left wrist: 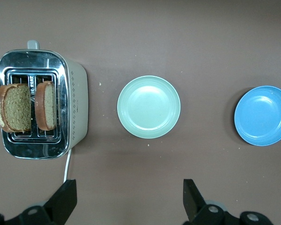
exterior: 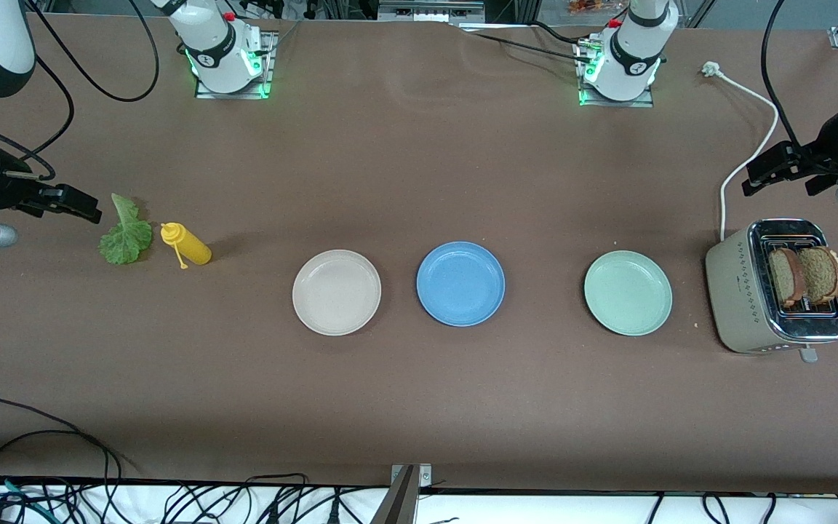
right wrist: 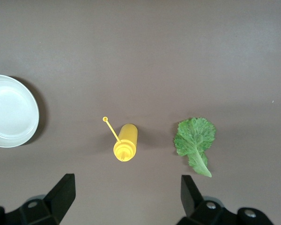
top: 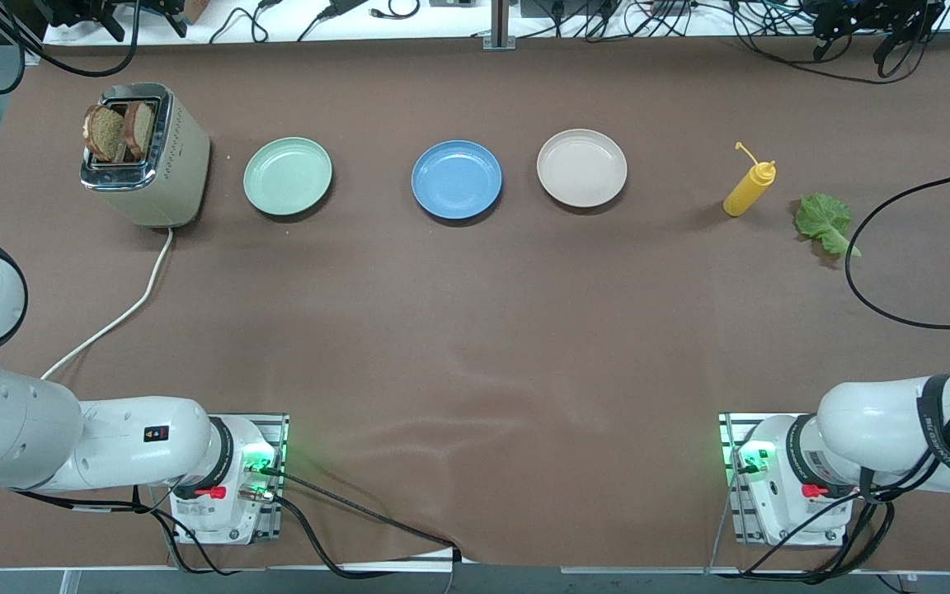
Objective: Make sandwich in blue plate with both arms
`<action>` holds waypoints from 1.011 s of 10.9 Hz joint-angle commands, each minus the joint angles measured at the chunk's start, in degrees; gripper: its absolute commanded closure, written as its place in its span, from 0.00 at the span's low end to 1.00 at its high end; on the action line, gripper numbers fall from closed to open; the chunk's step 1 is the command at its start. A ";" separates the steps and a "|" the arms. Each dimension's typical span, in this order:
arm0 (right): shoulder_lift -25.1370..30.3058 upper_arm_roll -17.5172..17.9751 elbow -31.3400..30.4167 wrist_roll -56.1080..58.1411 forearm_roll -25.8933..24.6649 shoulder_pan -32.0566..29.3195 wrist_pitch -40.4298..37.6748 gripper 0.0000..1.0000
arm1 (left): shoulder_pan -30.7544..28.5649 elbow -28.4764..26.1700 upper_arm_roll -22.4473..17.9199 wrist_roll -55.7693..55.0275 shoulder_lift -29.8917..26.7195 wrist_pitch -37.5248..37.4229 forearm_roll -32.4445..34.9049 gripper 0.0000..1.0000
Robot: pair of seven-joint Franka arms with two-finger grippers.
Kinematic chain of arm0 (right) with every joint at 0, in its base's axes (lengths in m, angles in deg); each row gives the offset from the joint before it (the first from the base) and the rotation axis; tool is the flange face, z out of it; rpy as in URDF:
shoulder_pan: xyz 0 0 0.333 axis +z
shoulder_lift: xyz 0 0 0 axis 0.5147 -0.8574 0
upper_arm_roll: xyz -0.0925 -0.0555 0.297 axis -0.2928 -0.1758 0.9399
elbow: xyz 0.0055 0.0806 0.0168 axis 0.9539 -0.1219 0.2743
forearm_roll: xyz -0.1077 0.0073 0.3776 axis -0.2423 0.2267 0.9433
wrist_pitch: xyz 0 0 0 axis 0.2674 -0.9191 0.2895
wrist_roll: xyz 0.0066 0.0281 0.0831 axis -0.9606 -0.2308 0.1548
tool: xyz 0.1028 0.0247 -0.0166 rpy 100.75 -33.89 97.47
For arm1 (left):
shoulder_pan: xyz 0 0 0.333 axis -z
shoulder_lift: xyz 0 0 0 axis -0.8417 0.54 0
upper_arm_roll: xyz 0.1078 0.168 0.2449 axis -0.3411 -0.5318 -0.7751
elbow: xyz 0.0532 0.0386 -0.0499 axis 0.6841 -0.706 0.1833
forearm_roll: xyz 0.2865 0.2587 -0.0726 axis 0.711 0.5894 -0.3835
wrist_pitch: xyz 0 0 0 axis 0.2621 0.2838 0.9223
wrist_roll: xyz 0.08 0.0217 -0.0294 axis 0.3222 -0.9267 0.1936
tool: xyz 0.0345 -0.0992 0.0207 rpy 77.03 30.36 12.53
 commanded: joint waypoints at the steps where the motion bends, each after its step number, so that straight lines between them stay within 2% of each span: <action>1: -0.58 0.31 1.39 -0.36 0.89 -0.43 -1.10 0.00 | -0.11 1.47 0.27 0.60 0.32 -1.84 1.75 0.00; 11: -0.58 0.31 1.39 -0.19 0.89 -0.43 -1.10 0.00 | 0.07 1.38 0.27 0.77 0.67 -2.11 1.04 0.00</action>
